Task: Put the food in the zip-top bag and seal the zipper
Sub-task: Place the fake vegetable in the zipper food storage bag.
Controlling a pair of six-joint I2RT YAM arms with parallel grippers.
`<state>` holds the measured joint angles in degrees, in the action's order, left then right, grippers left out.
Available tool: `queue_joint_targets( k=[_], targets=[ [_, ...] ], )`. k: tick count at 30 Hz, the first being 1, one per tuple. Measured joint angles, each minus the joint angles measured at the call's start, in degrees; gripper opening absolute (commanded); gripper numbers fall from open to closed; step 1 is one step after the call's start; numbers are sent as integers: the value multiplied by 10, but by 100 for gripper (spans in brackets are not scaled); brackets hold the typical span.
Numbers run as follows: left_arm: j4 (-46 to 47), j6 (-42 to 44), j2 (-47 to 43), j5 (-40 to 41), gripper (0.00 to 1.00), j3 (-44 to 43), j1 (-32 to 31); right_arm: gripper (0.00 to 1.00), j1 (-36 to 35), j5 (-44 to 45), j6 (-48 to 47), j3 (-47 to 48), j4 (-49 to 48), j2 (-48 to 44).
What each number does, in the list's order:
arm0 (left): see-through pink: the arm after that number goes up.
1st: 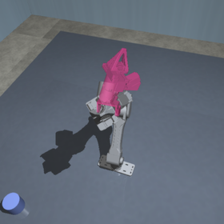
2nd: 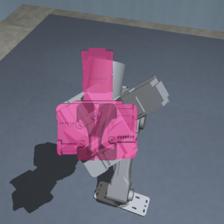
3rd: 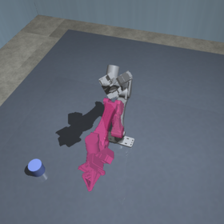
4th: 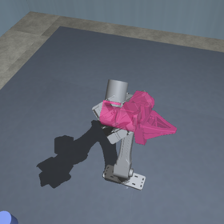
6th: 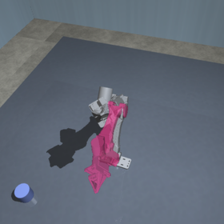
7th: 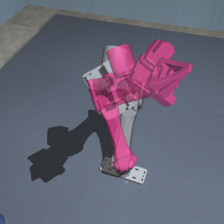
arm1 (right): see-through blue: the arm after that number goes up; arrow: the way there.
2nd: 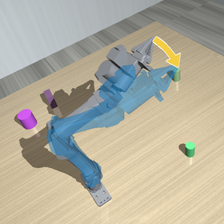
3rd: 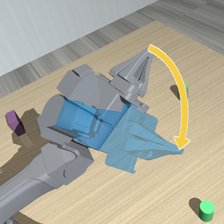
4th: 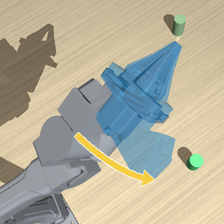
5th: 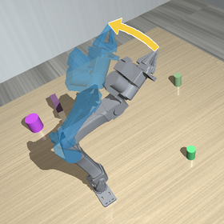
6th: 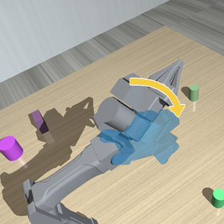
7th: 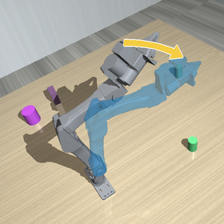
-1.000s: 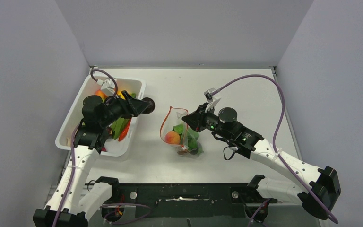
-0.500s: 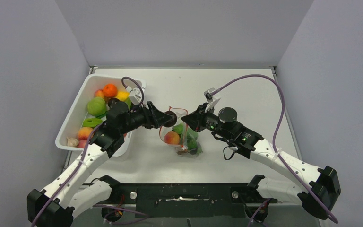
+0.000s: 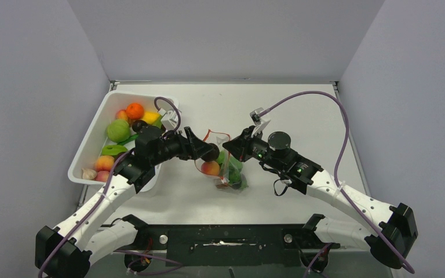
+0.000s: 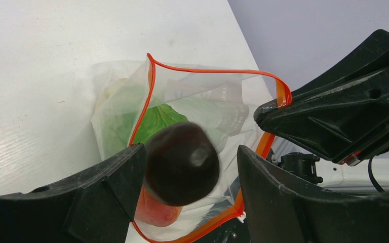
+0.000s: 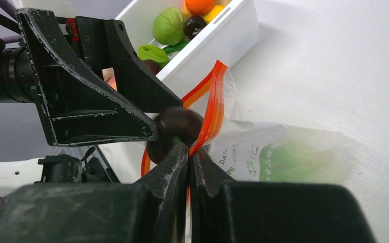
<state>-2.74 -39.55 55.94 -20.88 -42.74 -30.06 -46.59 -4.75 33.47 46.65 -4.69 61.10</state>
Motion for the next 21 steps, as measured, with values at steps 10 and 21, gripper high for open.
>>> queue_joint_targets(
  k=[10, 21],
  targets=[
    [0, 4, 1, 0, 68, 0, -2, 0, 0, 0, 0, 0, 0, 0],
    [-17, 20, -3, 25, 68, -11, -2, 0, 0, -2, 0, 0, 0, 0]
  ],
)
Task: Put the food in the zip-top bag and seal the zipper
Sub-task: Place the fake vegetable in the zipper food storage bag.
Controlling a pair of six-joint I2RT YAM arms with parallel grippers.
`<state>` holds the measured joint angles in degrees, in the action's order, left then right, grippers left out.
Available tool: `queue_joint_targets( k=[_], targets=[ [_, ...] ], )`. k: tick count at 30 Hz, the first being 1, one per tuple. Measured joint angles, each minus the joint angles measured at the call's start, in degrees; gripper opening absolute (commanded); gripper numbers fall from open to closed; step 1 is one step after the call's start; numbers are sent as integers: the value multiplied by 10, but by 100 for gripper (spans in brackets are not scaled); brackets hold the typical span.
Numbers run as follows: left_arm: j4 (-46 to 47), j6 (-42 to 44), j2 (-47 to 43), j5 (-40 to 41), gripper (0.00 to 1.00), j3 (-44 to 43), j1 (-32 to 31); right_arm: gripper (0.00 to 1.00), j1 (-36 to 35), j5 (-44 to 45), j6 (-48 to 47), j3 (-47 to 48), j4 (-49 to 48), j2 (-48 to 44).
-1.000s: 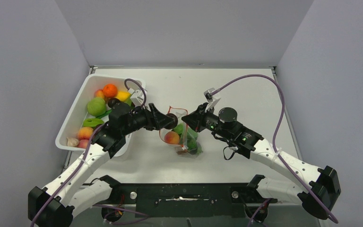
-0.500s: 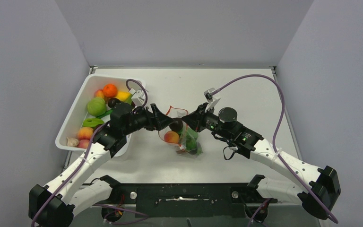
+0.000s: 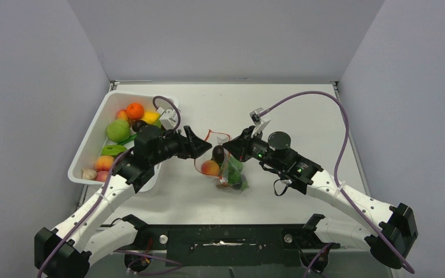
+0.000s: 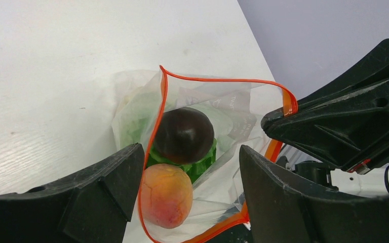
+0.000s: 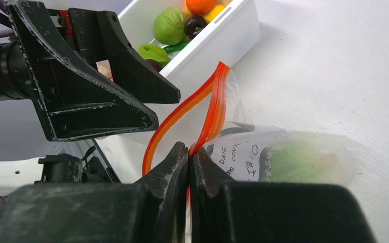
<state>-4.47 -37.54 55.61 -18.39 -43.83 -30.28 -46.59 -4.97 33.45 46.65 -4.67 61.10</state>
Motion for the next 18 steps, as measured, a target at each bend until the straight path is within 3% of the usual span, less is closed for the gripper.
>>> queue_joint_targets(
  k=[12, 18],
  targets=[
    [-97, 59, -36, 139, 68, -50, 3, 0, 0, 0, -2, 0, 0, -10],
    [-154, 84, -37, 210, 67, -66, 45, 0, 0, 0, -3, 0, 0, -24]
  ],
)
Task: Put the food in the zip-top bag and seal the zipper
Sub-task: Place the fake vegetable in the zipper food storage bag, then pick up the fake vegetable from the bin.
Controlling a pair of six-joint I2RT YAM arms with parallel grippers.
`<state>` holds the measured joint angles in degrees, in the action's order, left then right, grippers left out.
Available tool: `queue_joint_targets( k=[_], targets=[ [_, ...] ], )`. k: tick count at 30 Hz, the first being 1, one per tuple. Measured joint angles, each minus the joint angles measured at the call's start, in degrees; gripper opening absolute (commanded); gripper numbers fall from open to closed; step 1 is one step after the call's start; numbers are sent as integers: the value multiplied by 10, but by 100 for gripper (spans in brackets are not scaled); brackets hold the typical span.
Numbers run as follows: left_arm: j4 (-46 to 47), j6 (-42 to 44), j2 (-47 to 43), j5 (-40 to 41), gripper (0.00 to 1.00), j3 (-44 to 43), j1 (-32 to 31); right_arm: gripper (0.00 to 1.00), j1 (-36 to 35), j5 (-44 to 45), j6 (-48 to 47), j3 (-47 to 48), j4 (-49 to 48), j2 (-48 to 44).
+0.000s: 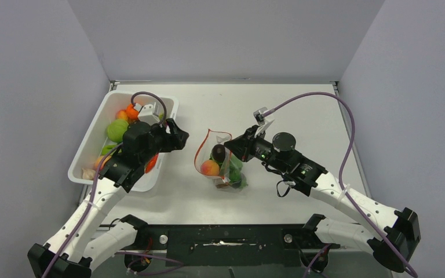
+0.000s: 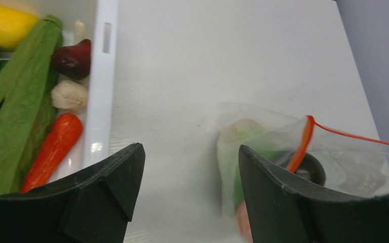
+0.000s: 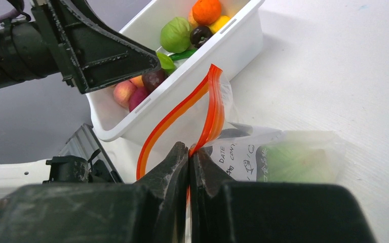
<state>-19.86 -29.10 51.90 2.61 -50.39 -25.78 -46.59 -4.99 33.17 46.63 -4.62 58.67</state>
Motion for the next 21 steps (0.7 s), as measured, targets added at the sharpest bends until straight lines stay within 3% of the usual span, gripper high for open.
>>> queue_joint_targets(
  k=[13, 21],
  targets=[
    [-20, 32, 26, 55, 62, -1, 148, 0, 0, 1, -12, -6, 0, -14],
    [-3, 14, 47, 108, 63, 52, 248, 0, 0, 5, -13, -8, 0, -19]
  ],
)
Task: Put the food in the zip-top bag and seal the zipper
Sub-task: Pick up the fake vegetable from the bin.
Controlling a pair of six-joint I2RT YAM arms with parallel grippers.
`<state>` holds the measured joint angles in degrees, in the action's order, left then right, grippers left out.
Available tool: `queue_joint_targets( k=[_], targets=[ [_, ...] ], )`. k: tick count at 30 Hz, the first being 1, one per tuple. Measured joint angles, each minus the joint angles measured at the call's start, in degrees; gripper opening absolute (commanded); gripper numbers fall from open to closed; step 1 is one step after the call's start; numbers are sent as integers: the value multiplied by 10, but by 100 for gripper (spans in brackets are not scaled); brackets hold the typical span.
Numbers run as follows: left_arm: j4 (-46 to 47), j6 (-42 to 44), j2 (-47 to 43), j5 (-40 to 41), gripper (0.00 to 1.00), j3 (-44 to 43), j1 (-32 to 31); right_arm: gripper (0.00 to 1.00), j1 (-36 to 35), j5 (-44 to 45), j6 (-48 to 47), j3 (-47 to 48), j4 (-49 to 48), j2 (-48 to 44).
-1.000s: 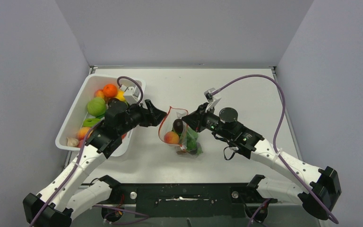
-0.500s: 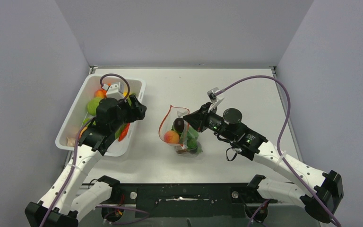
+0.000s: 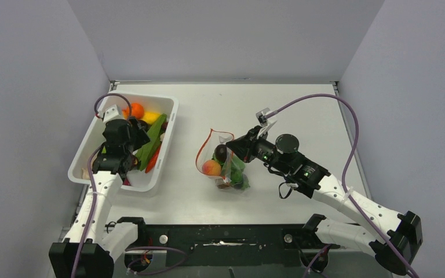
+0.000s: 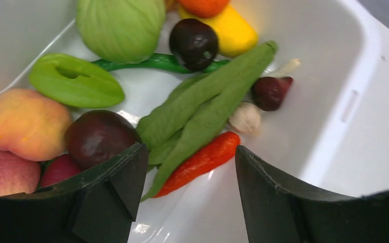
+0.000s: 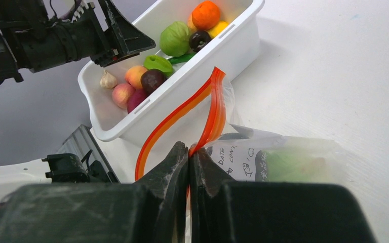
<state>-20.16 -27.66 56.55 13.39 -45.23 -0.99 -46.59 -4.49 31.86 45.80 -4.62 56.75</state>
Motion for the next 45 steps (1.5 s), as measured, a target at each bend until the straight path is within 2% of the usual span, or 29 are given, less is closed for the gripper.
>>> queue_joint_targets(
  k=[5, 12, 18, 28, 45],
  targets=[
    [37, -11, 67, 5, 71, 6, 68, 0, 0, 0, -2, -9, 0, 0],
    [77, -21, 187, -12, 77, -19, 116, 0, 1, 0, -11, -22, -1, -6],
    [125, -15, 249, -47, 69, -66, 115, 0, 5, 0, -15, -35, -1, -26],
    [168, -3, 324, -114, 67, -104, 110, 0, 12, 0, -16, -35, -1, -30],
    [211, -2, 388, -161, 66, -104, 109, 0, 12, 0, -16, -37, -5, -28]
  ],
)
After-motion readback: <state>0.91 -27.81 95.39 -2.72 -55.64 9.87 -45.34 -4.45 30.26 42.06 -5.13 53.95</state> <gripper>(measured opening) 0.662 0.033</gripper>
